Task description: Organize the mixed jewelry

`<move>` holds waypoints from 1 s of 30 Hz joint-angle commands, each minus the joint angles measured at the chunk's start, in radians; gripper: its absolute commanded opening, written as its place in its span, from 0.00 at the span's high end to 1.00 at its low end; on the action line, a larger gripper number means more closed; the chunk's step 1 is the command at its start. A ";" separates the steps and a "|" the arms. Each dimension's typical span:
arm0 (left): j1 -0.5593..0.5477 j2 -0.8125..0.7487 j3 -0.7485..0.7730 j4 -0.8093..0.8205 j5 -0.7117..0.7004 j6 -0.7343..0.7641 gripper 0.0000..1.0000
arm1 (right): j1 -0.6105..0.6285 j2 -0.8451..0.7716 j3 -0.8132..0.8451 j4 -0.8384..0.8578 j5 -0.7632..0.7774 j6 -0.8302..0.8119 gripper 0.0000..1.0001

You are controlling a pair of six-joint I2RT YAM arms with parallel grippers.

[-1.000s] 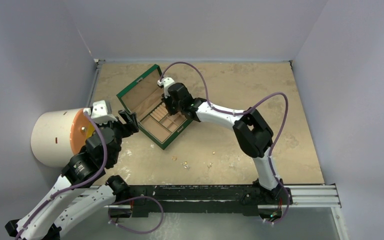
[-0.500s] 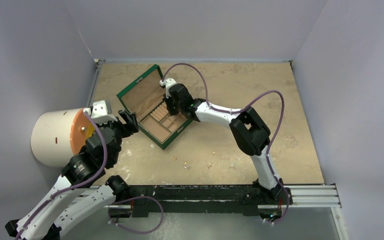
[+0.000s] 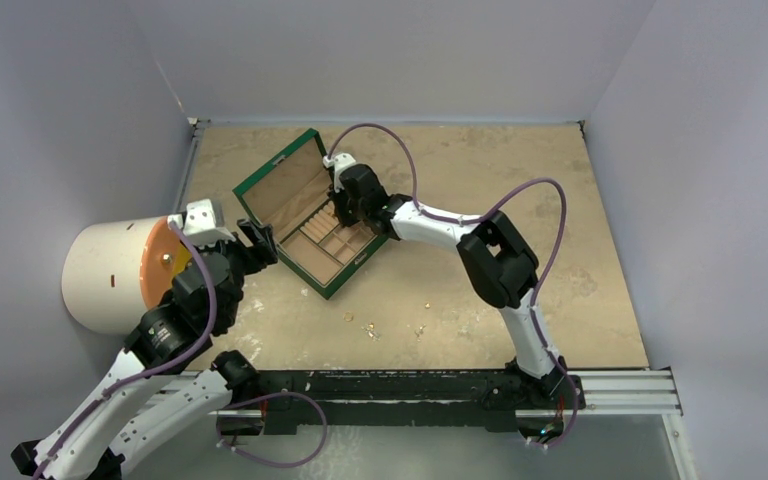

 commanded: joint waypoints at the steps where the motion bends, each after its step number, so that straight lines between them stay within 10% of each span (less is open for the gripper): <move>1: 0.009 0.007 0.000 0.038 0.012 0.002 0.32 | -0.004 0.003 0.046 0.039 -0.021 0.018 1.00; 30: 0.017 0.009 -0.002 0.038 0.021 0.000 0.32 | -0.004 0.039 0.058 0.053 -0.052 0.045 1.00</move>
